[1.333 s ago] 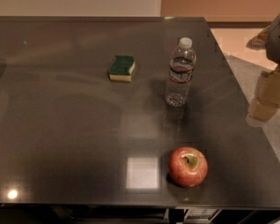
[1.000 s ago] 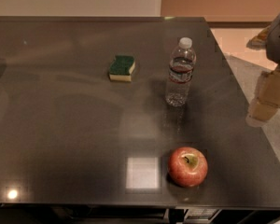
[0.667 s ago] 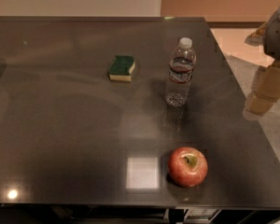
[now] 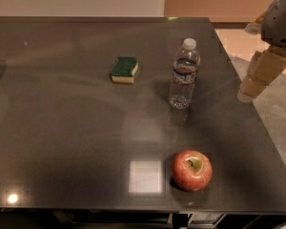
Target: Move water bottle near apple
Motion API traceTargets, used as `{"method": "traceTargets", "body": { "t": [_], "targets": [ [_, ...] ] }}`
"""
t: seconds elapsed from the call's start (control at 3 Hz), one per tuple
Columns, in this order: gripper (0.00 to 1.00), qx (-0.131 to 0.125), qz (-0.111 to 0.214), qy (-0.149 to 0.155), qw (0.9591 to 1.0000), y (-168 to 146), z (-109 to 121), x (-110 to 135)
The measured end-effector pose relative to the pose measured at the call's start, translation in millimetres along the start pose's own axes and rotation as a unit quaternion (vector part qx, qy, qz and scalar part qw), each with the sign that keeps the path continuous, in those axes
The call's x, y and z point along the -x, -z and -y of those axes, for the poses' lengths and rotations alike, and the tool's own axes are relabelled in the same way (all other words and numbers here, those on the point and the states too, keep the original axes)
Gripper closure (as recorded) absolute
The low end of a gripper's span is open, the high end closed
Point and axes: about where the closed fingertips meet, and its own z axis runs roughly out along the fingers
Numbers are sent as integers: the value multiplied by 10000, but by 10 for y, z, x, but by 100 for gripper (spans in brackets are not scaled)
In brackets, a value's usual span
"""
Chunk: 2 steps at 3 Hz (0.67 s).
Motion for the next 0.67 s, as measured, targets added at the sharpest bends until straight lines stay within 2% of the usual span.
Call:
{"method": "traceTargets", "body": {
  "t": [0.33,0.67],
  "targets": [
    [0,11,380,-153,9992,-135,238,77],
    [0,193,900,-289,9953,-366,318,243]
  ]
}}
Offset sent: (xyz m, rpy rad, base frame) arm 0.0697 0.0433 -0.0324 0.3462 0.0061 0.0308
